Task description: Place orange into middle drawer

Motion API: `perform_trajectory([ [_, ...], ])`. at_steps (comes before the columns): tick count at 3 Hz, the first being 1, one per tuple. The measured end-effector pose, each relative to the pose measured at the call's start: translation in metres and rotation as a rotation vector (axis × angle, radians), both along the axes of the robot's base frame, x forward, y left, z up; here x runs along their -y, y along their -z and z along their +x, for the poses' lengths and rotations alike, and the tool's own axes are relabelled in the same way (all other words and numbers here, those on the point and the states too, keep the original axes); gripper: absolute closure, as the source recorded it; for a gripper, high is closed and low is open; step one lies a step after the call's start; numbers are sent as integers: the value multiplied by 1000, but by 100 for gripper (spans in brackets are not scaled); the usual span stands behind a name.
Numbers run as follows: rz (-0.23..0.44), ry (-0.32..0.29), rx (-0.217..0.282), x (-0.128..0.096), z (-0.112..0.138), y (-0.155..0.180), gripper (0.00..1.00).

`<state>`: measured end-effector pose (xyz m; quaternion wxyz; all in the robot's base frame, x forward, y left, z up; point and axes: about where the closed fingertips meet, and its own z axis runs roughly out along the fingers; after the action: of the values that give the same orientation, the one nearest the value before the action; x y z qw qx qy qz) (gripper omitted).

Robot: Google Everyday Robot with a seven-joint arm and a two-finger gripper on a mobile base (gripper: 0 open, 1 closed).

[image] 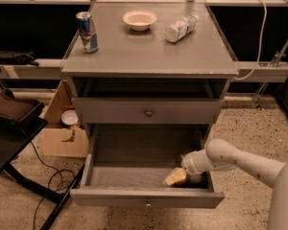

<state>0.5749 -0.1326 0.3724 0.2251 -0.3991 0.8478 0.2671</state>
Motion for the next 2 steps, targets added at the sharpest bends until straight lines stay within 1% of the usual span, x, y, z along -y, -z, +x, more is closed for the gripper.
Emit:
perform_trajectory([
  [1, 2, 3, 0, -1, -2, 1, 0],
  [2, 21, 9, 43, 4, -17, -26, 0],
])
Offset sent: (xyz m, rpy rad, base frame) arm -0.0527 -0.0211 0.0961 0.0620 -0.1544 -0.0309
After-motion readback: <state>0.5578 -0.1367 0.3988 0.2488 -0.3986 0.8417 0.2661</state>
